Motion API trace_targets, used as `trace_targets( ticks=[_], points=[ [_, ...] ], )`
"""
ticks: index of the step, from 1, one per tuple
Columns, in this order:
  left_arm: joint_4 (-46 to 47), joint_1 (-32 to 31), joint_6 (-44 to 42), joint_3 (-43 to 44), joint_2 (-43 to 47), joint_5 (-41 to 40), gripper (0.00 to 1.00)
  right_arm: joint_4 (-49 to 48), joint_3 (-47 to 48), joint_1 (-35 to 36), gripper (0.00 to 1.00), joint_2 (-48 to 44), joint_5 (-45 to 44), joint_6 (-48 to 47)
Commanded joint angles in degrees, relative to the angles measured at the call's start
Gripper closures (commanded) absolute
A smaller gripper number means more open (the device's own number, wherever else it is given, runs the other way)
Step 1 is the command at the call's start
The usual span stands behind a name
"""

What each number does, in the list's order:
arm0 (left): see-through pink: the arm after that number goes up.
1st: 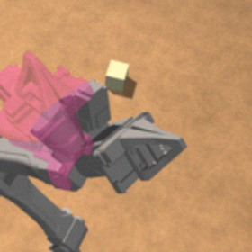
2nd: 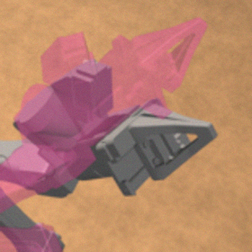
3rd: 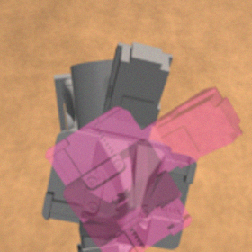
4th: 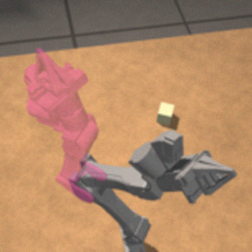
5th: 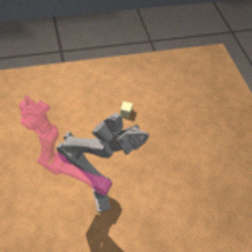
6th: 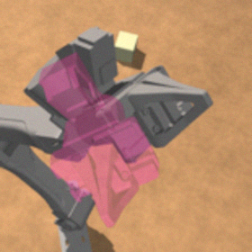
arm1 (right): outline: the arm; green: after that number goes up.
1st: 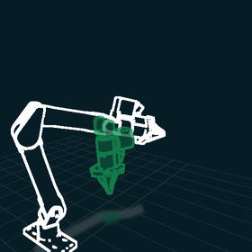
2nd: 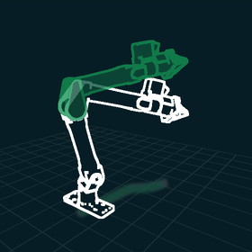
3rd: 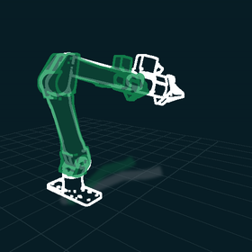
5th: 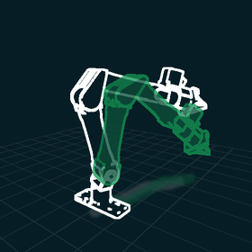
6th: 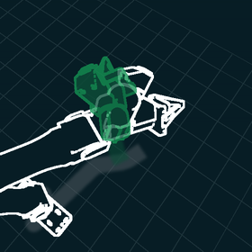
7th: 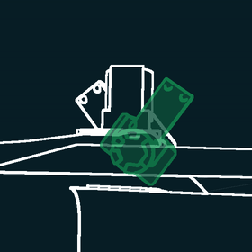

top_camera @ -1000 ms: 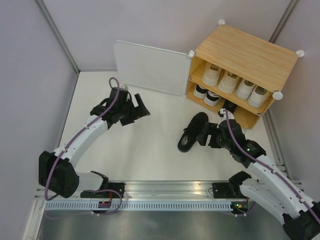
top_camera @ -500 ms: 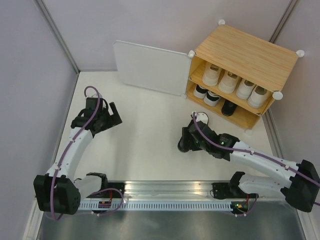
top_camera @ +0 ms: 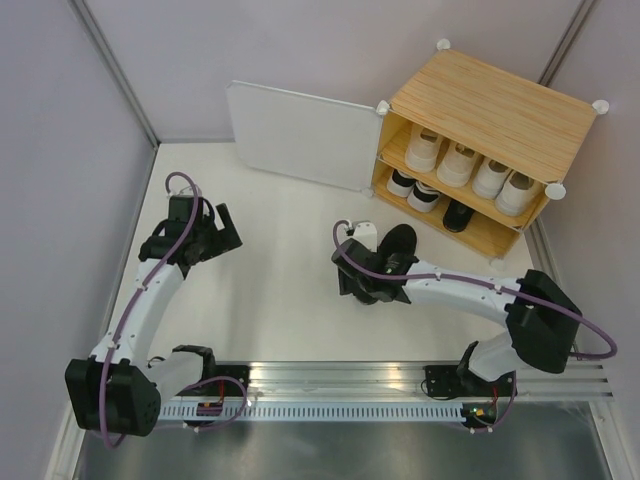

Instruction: Place and organize the shoes in the shoe cabinet

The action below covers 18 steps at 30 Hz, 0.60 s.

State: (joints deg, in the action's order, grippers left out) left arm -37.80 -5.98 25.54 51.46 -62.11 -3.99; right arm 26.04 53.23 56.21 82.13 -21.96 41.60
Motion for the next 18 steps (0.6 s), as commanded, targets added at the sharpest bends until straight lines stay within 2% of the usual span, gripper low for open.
trace_targets(
  ticks=[1,5,11,18],
  points=[
    [0.6,0.0,-2.2,-0.1,1.3,-0.2,0.0,-1.1,1.4,0.3,0.41,4.8,-3.1,2.6],
    [0.6,0.0,-2.0,-0.6,2.0,0.7,0.0,-4.8,-0.8,0.3,0.45,9.4,-3.4,3.3],
    [0.8,-0.1,-1.8,-2.0,4.5,2.6,0.0,-3.2,-0.3,0.5,0.5,12.4,-4.8,3.5],
    [1.1,-0.1,-2.0,-3.0,6.6,0.7,0.0,1.5,-1.1,0.6,0.82,7.6,-7.7,2.1]
  ],
)
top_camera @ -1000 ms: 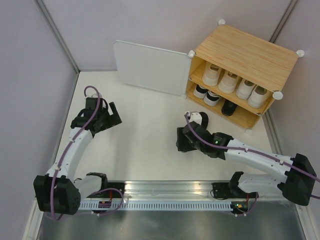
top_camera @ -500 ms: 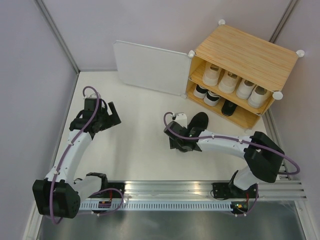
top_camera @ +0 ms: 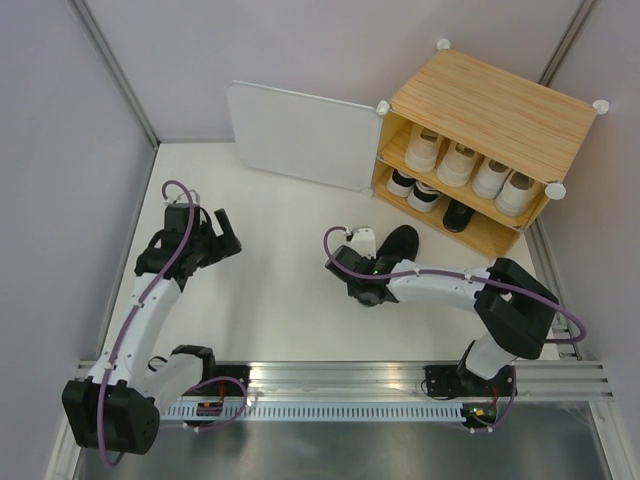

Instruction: Place and organize the shoes in the shoe cabinet

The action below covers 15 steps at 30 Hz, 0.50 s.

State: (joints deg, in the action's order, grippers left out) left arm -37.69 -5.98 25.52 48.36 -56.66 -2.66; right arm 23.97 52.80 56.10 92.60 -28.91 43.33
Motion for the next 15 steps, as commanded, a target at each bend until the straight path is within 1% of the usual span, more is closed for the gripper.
trace_targets(
  ticks=[1,2,3,5,11,14,15],
  points=[
    [1.0,-0.1,-2.2,0.2,1.1,-0.6,0.0,4.2,-0.8,0.6,0.85,-3.6,-0.7,-0.2],
    [1.1,-0.1,-2.2,0.2,0.9,-0.7,0.0,5.1,-0.9,0.6,0.87,-5.5,-0.5,-0.5],
    [1.1,-0.1,-2.3,0.4,0.8,-0.6,0.0,5.6,-0.9,0.5,0.94,-6.5,-0.4,-0.6],
    [1.1,-0.1,-2.3,0.5,0.8,-0.5,0.0,7.4,-1.0,0.4,0.99,-9.7,-0.2,-1.5],
    [1.3,-0.1,-2.3,0.4,1.1,-0.1,0.0,11.1,-2.0,-3.4,0.99,-18.3,1.4,-7.1],
    [1.4,-0.1,-2.2,0.4,0.9,0.4,0.0,12.3,-2.5,-7.8,0.99,-21.7,3.0,-10.1],
    [1.4,-0.1,-2.3,0.4,1.0,0.5,0.0,12.5,-2.7,-10.5,1.0,-22.5,4.2,-12.3]
  ],
)
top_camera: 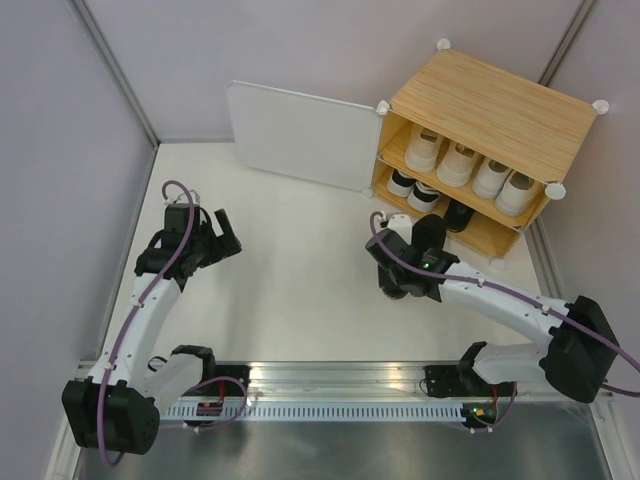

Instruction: Place and organize the shoes in the shoe cabinet

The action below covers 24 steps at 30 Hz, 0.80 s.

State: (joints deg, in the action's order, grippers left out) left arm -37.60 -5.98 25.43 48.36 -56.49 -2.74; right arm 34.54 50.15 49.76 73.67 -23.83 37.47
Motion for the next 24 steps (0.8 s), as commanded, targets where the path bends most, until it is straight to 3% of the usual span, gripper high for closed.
trace_targets(
  ticks=[1,9,17,24],
  points=[
    [1.2,-0.1,-2.2,0.4,0.9,0.5,0.0,2.3,-0.3,-5.7,0.99,-4.1,-0.5,-7.3],
    [1.3,-0.1,-2.3,0.2,1.2,0.3,0.0,1.8,0.2,-20.7,0.99,-6.0,9.1,-17.4],
    [1.4,-0.1,-2.3,0.2,0.8,0.9,0.0,2.6,2.1,-33.3,0.99,-4.6,15.9,-21.5],
    [1.6,-0.1,-2.2,0.3,0.4,1.2,0.0,3.0,0.1,-34.0,0.99,-12.5,23.6,-20.5]
  ],
)
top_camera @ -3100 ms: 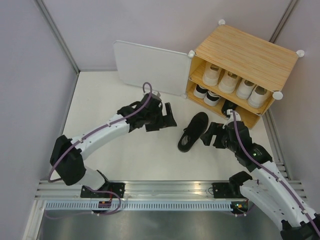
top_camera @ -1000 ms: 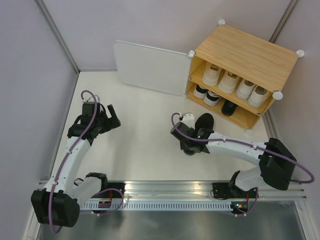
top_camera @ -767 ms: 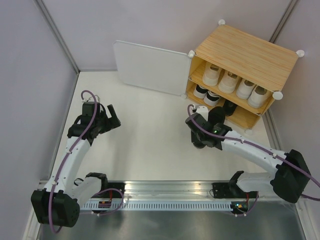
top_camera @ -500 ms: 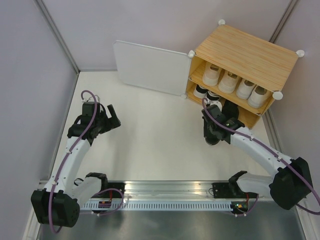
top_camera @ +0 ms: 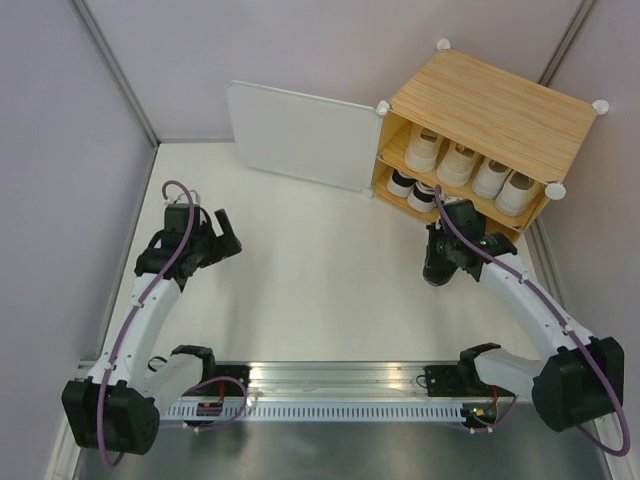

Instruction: Place and organize the shoes in the shoe cabinet

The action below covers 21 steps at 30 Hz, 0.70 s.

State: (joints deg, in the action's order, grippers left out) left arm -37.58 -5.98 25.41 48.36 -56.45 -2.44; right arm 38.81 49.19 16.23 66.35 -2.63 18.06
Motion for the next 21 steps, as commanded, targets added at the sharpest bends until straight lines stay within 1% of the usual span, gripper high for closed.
trace_targets(
  ticks=[1,2,4,6,8,11,14,17,19,21],
  points=[
    [1.5,-0.1,-2.3,0.3,0.4,1.0,0.0,-1.3,0.9,-0.5,0.99,-6.0,2.5,-1.2],
    [1.5,-0.1,-2.3,0.3,0.3,1.0,0.0,-1.0,0.9,-0.4,0.99,-6.7,4.6,-1.2],
    [1.5,-0.1,-2.3,0.2,0.4,1.0,0.0,0.6,1.6,-0.4,0.99,-7.9,4.9,-1.4],
    [1.5,-0.1,-2.2,0.2,0.3,0.9,0.0,2.9,2.3,-0.5,0.99,-7.9,3.0,-1.2],
    [1.5,-0.1,-2.2,0.2,0.3,0.8,0.0,3.8,2.7,-0.7,0.99,-7.5,3.0,-1.1],
    [1.5,-0.1,-2.2,0.1,0.3,0.6,0.0,5.4,2.3,-0.7,0.99,-8.1,-0.4,1.2],
    [1.6,-0.1,-2.3,0.2,0.3,0.6,0.0,6.0,3.0,-0.7,0.99,-9.4,-0.3,2.1],
    [1.6,-0.1,-2.3,0.2,0.3,0.9,0.0,6.6,4.3,-0.8,0.99,-10.2,-2.5,2.1],
    [1.5,-0.1,-2.3,0.2,0.3,0.9,0.0,6.2,4.9,-1.5,0.99,-9.3,-4.3,1.3],
    [1.5,-0.1,-2.4,0.2,0.4,0.9,0.0,4.4,4.6,-3.1,0.99,-8.1,-2.9,0.5]
  ],
)
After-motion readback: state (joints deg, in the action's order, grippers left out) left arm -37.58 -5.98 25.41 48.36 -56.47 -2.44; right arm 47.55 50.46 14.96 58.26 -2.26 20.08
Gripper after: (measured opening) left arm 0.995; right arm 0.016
